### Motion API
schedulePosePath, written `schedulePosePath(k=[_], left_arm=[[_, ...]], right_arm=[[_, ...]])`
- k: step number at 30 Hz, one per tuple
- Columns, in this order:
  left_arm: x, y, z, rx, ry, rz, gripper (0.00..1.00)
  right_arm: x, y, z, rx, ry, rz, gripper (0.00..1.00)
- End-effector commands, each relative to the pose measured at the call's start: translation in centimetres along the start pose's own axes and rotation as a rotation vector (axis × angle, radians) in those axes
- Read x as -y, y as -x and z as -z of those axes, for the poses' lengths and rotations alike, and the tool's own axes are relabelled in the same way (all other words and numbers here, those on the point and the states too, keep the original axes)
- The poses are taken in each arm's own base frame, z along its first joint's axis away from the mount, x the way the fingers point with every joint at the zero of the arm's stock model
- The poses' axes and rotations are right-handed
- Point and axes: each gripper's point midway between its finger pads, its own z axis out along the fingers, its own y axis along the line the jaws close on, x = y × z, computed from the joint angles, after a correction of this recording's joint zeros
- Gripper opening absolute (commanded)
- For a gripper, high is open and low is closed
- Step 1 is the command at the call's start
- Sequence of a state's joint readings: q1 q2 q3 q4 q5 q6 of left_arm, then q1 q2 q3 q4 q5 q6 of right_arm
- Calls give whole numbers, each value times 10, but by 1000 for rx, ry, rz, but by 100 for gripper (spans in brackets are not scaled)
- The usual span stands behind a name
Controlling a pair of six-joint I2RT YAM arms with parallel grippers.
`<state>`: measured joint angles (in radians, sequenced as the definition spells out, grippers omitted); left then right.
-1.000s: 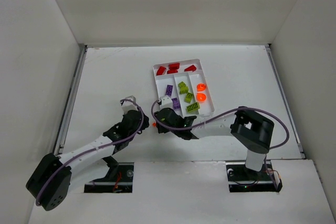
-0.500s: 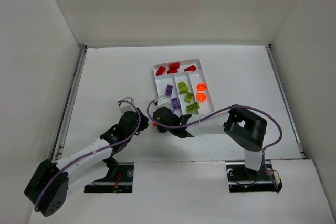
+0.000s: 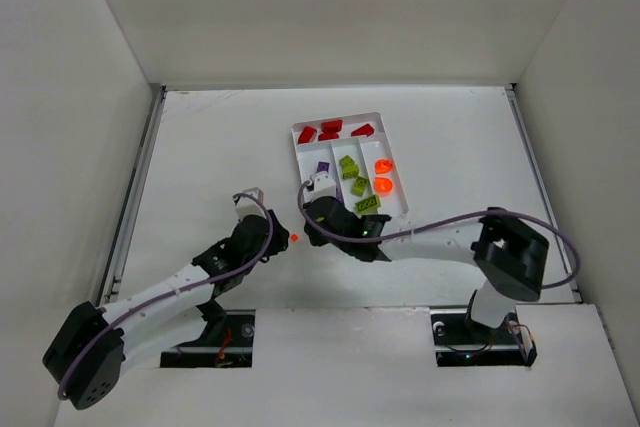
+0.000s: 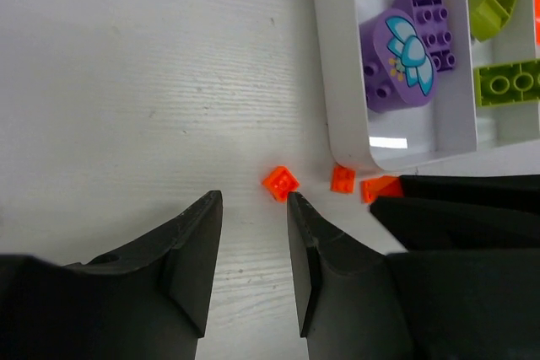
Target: Sort the legos into containers by color
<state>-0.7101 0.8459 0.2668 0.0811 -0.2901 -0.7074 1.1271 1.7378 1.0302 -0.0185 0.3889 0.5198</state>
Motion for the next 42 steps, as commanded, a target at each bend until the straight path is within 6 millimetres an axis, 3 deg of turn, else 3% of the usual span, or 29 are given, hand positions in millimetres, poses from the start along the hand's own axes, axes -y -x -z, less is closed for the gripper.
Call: schedulePosePath(k=[1, 2, 5, 10, 14, 17, 20, 24, 27, 34, 42], left_arm=[[24, 6, 3, -3, -48, -22, 34], [28, 3, 4, -12, -55, -30, 34], [36, -1, 4, -18, -63, -55, 34], [36, -1, 2, 2, -23, -85, 34], [39, -6, -3, -18, -7, -109, 37], [40, -11, -6, -31, 6, -124, 39], [41, -13, -9, -34, 24, -141, 39], [39, -16, -12, -34, 48, -156, 39], [39, -18, -15, -36, 59, -158, 39], [37, -18, -21, -22, 104, -194, 36], [29, -17, -30, -7, 150, -209, 36]], right_arm=[[8, 42, 31, 116, 14, -54, 18], [18, 46, 33, 126, -4, -61, 18], [72, 54, 40, 157, -110, -124, 18], [162, 53, 48, 189, -299, -245, 18], [206, 41, 47, 176, -413, -303, 18], [226, 29, 44, 155, -478, -315, 18], [234, 24, 39, 144, -502, -337, 23], [235, 27, 38, 159, -510, -342, 45], [234, 32, 42, 189, -498, -343, 54], [228, 39, 55, 260, -450, -366, 55], [212, 41, 56, 281, -383, -365, 55]])
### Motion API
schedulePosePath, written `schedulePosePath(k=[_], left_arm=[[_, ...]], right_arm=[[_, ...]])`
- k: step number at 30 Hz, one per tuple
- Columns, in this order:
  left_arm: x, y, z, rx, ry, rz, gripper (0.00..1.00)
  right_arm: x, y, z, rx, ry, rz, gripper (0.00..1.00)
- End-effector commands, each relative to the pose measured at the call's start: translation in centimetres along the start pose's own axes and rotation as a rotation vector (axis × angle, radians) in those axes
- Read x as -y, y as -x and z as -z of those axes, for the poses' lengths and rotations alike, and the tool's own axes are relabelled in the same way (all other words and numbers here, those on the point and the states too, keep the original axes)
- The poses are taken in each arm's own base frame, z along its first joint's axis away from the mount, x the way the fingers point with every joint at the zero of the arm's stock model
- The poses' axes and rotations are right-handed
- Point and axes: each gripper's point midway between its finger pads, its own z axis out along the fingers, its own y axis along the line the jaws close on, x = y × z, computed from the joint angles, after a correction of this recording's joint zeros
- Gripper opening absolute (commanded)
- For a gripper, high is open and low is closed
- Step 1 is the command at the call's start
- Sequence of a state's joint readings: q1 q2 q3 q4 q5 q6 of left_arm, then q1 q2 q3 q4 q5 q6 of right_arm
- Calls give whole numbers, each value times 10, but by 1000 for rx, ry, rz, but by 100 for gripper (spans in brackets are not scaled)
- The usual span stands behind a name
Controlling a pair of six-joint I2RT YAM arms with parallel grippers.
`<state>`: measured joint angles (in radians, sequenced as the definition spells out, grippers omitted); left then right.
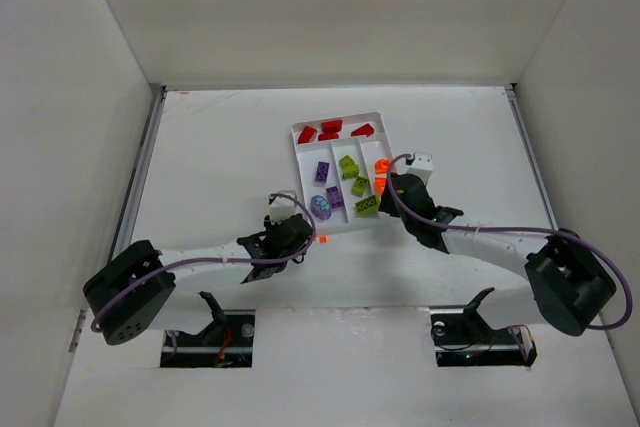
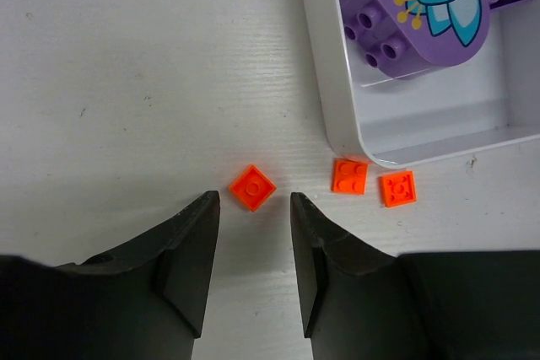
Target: Sort the legos into containers by color
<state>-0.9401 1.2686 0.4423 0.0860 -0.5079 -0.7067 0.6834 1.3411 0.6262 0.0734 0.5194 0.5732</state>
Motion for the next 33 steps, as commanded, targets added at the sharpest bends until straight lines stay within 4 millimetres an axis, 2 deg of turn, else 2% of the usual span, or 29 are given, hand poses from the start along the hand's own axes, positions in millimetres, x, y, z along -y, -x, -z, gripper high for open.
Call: schedulePosePath(k=[1, 13, 21, 29, 33], left_arm=[[3, 22, -2, 67, 23, 42, 36], [4, 14, -14, 40, 32, 33, 34], [4, 10, -12, 24, 22, 22, 22], [2, 7, -6, 10, 18, 26, 25], [4, 2, -7, -9, 20, 17, 32]], right_arm=[[-13, 13, 3, 49, 49, -39, 55], [-17, 13, 5, 51, 69, -40, 55], [-16, 14, 5, 53, 67, -41, 55], [-17, 14, 6, 53, 71, -40, 56], [-17, 15, 7, 58, 73, -47, 56]])
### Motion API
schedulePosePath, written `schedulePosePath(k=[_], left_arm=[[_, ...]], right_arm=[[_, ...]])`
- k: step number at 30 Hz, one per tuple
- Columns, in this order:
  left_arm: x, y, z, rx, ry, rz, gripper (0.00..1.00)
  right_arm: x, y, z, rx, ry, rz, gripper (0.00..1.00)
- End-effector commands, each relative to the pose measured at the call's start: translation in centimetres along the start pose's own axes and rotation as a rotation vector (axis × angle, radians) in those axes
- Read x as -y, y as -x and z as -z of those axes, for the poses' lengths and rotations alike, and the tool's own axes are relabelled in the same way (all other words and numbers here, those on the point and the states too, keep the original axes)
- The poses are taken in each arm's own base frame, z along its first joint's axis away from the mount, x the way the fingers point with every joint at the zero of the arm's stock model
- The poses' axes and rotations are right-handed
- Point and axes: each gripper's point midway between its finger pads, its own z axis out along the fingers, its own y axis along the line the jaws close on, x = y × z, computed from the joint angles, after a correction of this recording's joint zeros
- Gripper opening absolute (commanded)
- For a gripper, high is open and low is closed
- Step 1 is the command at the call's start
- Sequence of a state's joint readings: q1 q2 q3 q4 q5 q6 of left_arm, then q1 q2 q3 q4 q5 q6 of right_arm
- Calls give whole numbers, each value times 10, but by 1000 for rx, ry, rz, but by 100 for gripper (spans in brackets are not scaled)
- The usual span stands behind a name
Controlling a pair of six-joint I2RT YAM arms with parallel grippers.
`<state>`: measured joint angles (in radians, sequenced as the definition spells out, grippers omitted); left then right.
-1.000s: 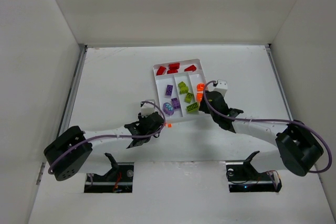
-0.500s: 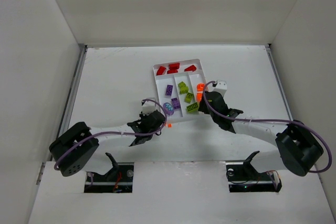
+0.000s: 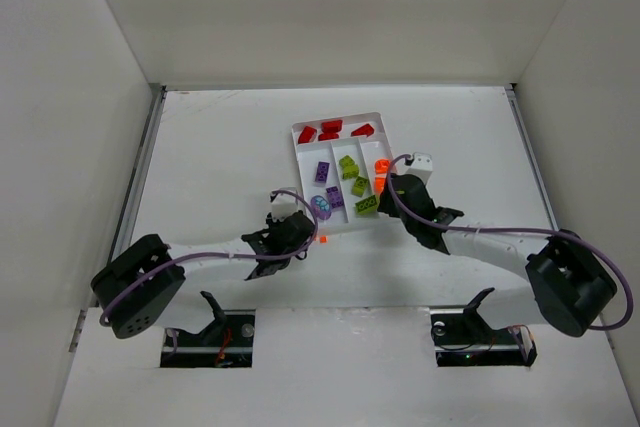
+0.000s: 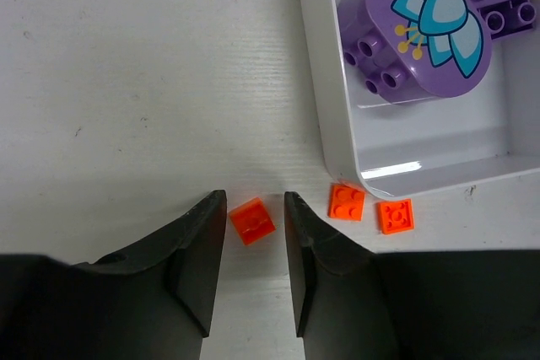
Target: Sort the legos into containers by color
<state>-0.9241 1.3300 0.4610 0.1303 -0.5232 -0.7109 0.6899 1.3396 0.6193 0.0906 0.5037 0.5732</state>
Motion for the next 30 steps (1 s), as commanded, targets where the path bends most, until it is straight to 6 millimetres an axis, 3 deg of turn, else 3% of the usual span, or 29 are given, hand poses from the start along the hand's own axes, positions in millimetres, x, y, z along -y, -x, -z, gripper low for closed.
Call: schedulePosePath(k=[1, 4, 10, 15, 25, 30], left_arm=[[3, -2, 4, -23, 0, 1, 34], [2, -5, 2, -29, 11, -5, 34], [4, -7, -1, -36, 17, -15, 21], [5, 2, 4, -15, 1, -8, 15], [13, 40, 33, 58, -58, 25, 13], [48, 79, 48, 114, -154, 46, 13]], right_arm=[[-11, 17, 6, 60, 47, -44, 56], [-11, 19, 7, 65, 50, -47, 56], [-10, 19, 8, 66, 50, -49, 56], [-11, 22, 11, 77, 57, -58, 56], [-6, 37, 25, 144, 91, -128, 56], [16, 49, 28, 194, 51, -210, 56]])
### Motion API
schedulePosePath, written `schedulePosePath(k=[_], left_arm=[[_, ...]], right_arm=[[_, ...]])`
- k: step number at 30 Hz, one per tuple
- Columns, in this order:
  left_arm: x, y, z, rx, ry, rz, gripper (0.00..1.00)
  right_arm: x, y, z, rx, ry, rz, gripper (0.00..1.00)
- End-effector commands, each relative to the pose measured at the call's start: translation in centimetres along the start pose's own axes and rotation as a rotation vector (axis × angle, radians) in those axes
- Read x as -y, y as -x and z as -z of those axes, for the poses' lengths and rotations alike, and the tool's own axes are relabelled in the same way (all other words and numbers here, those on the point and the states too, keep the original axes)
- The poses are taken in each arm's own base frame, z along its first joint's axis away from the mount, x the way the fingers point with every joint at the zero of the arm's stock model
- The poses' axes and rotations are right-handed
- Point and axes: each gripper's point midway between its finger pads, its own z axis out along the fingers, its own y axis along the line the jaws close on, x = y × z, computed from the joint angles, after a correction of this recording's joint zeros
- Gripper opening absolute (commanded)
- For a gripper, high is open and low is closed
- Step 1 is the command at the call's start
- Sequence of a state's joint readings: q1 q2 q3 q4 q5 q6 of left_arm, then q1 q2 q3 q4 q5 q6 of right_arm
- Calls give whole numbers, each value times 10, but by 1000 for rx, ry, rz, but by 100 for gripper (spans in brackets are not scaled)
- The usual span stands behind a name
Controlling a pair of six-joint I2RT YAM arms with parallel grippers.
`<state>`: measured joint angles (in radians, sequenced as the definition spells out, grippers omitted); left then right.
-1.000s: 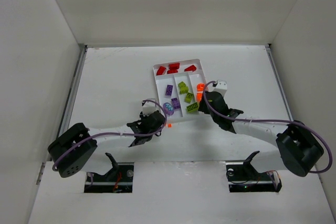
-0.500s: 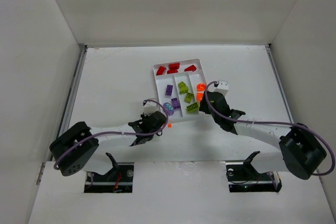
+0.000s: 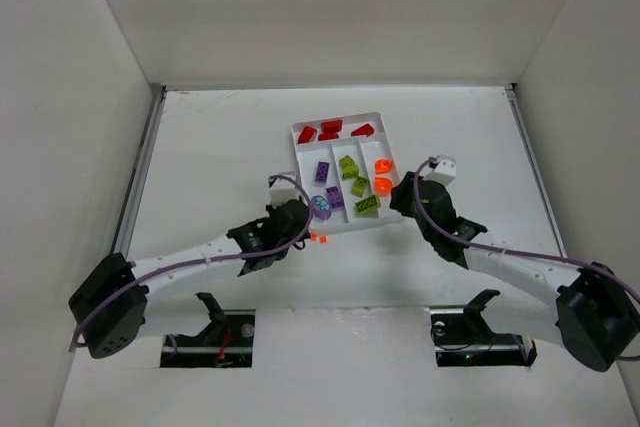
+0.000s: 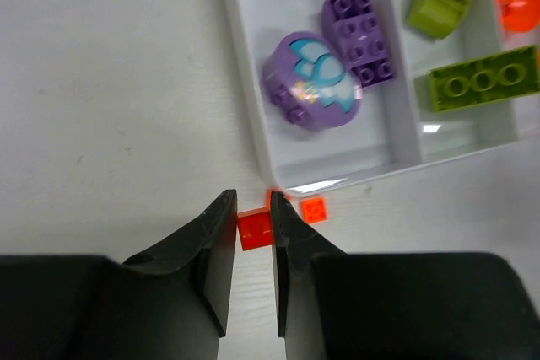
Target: Sort the legos into containers by color
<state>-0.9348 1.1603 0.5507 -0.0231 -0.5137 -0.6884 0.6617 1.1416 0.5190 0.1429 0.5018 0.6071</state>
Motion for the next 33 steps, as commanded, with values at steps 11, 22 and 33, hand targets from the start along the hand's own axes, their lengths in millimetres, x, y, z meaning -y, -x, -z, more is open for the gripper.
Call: schedulePosePath(k=[11, 22, 33], left_arm=[[148, 113, -68, 120, -228, 20, 13], [205, 134, -162, 144, -256, 38, 14], [220, 142, -194, 164, -236, -3, 46]], right_arm=[[34, 34, 3, 125, -61, -194, 18], [31, 39, 8, 144, -38, -209, 24], [27, 43, 11, 153, -10, -213, 40]])
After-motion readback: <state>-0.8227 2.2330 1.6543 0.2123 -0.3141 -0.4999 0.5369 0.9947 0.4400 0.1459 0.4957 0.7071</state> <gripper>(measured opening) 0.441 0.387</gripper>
